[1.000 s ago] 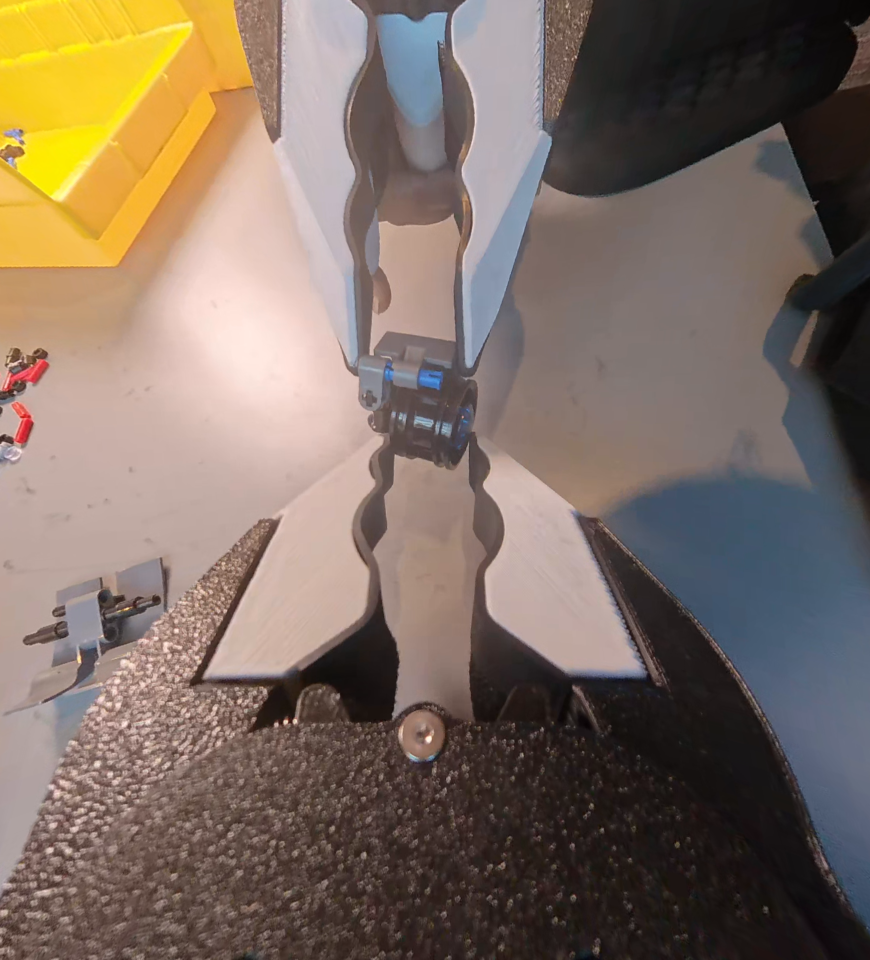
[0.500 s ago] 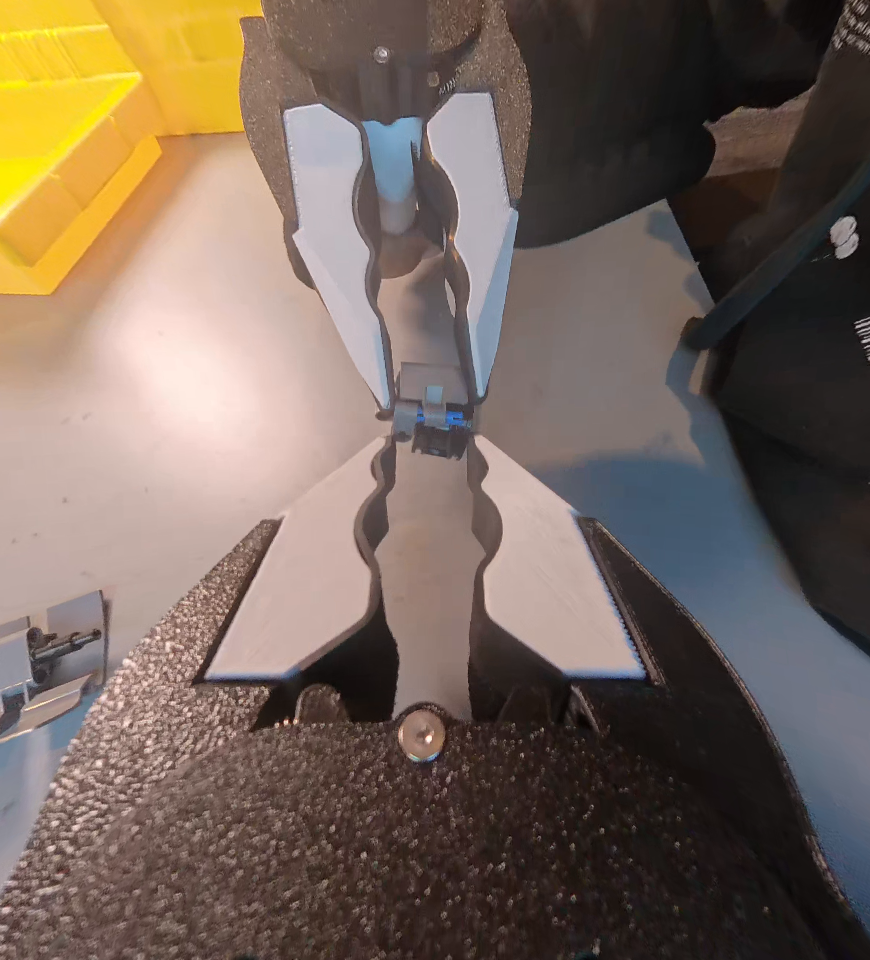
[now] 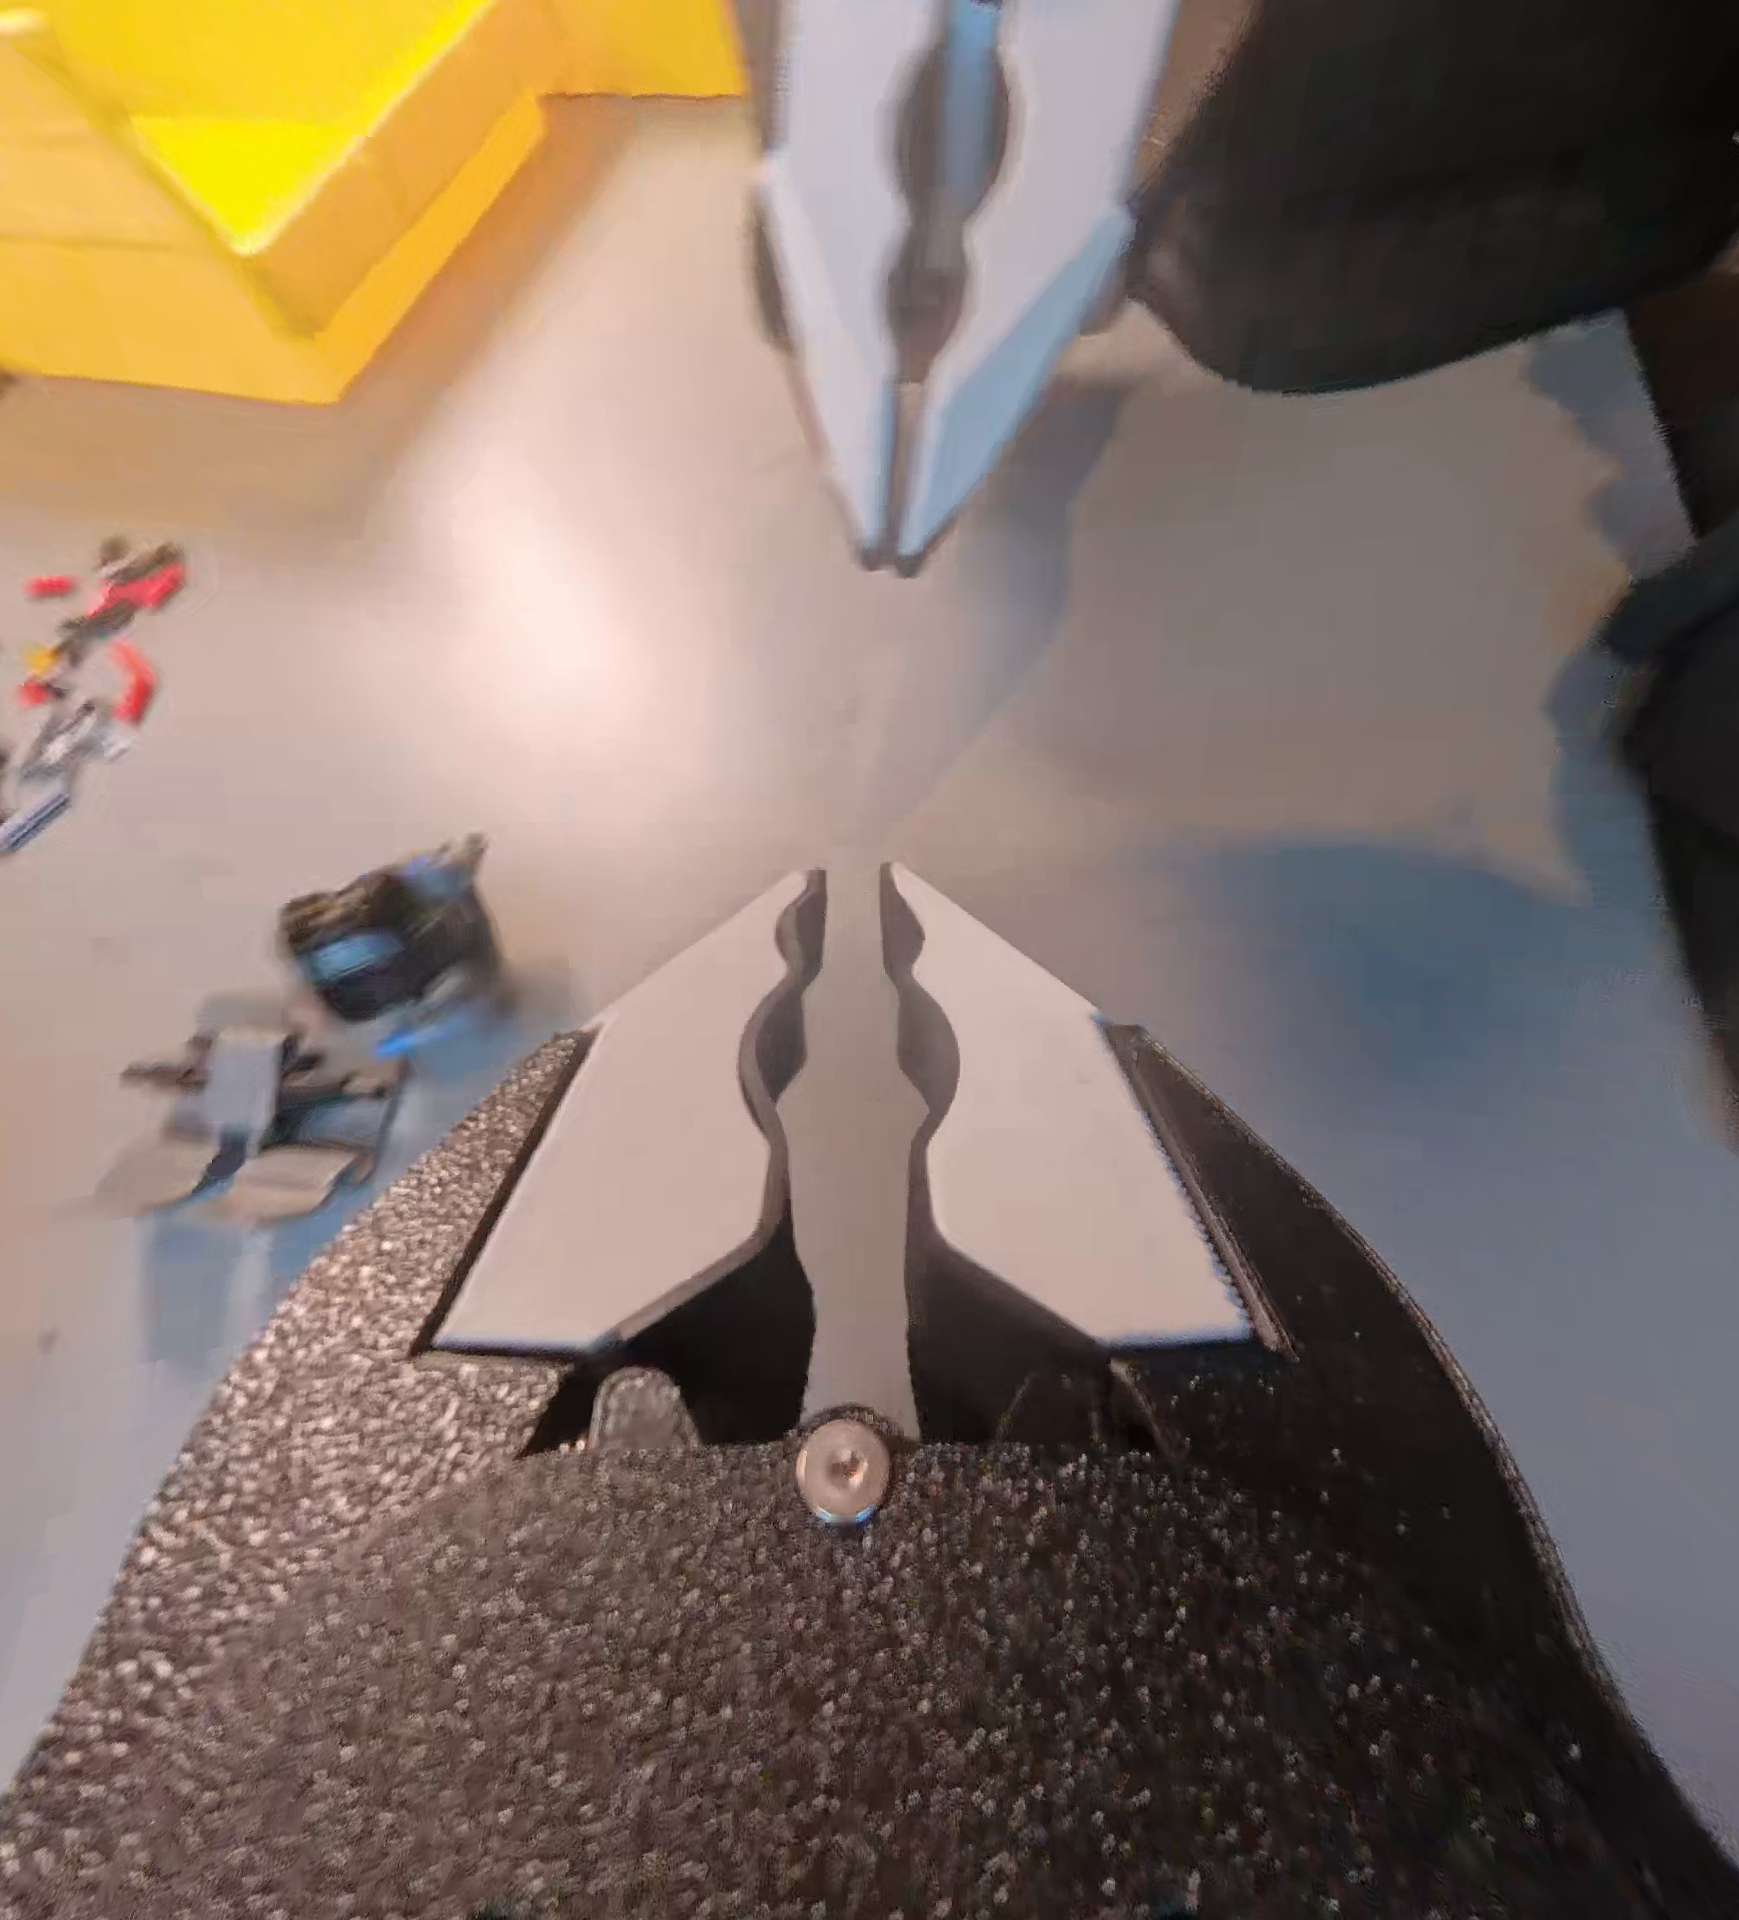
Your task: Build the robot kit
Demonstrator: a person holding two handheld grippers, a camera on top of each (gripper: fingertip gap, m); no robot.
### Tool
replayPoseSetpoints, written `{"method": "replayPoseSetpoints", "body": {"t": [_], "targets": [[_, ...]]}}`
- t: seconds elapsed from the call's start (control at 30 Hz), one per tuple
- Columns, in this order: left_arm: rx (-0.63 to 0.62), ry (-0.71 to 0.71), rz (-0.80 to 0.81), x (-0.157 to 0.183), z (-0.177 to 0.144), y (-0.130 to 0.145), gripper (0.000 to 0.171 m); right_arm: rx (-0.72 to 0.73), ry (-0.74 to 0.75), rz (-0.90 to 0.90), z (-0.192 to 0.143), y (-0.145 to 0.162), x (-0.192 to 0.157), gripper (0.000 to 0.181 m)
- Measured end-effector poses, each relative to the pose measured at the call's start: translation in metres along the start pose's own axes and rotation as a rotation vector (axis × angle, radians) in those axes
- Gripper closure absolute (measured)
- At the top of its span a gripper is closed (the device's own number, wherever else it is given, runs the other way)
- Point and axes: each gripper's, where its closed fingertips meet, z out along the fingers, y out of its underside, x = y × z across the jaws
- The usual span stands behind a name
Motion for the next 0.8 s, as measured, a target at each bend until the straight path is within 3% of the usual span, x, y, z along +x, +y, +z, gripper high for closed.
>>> {"method": "replayPoseSetpoints", "body": {"t": [0.13,0.3,0.47,0.67,0.8], "targets": [[0.014,-0.214,-0.134,-0.050,-0.016,0.011,0.151,-0.048,0.040,0.023,0.004,0.011,0.013,0.170],[-0.041,-0.322,-0.226,-0.079,-0.012,0.028,0.136,-0.107,0.115,0.029,0.005,0.021,0.027,0.163],[-0.102,-0.305,-0.139,-0.087,0.010,0.021,0.132,-0.147,0.189,0.015,0.008,0.027,0.046,0.160],[-0.176,-0.232,-0.183,-0.098,0.041,0.020,0.112,-0.121,0.217,0.059,0.009,0.023,0.061,0.158],[-0.191,-0.224,-0.136,-0.098,0.045,0.020,0.132,-0.135,0.252,0.033,0.004,0.026,0.061,0.157]]}}
